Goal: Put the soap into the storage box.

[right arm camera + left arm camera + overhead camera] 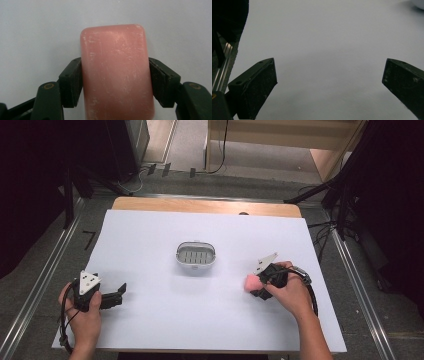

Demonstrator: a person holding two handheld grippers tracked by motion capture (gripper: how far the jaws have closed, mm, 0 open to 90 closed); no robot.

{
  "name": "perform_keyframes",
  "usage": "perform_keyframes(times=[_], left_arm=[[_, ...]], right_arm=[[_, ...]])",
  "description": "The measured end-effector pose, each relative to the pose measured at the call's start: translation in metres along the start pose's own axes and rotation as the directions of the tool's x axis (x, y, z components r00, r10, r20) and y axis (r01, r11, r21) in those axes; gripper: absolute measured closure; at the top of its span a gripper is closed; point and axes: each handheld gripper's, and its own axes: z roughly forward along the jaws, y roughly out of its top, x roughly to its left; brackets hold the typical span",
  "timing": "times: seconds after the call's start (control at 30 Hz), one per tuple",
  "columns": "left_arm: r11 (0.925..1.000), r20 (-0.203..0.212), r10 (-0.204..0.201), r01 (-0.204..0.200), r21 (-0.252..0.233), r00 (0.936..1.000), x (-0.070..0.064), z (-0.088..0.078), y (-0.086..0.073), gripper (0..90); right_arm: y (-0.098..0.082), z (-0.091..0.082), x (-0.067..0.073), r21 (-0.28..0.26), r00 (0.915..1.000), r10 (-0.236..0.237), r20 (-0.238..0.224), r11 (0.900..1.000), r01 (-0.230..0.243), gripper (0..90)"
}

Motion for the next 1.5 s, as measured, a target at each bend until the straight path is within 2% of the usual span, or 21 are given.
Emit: perform_keyframes(times=[0.17, 0.23, 0.5, 0.67, 1.5], left_arm=[[1.0000, 0.000, 0.000, 0.000, 0.000, 1.0000, 0.000, 0.000, 0.000, 0.1], [1.0000, 0.000, 0.000, 0.000, 0.000, 1.0000, 0.000, 0.000, 0.000, 0.1], [1.0000, -0.002, 0.002, -0.002, 0.004, 1.0000, 0.000, 0.000, 0.000, 0.1], [1.0000, -0.001, 0.002, -0.002, 0.003, 1.0000, 0.000, 0.000, 0.000, 0.1], [1.0000, 0.005, -0.009, 0.009, 0.001, 0.9999, 0.001, 0.000, 0.000, 0.1]], right_arm=[[0.000, -0.001, -0.001, 0.004, 0.9999, -0.009, -0.008, 1.000, 0.009, 38.3], [0.002, -0.001, 0.000, 0.012, 0.9995, -0.030, -0.008, 0.999, 0.030, 38.5], [0.015, -0.011, -0.004, -0.029, 0.9984, -0.056, -0.008, 0.998, 0.056, 38.7], [0.028, -0.015, -0.007, -0.058, 0.9975, -0.070, -0.008, 0.996, 0.070, 38.8], [0.094, -0.020, -0.008, -0.098, 0.9875, -0.156, -0.022, 0.983, 0.153, 38.8]])
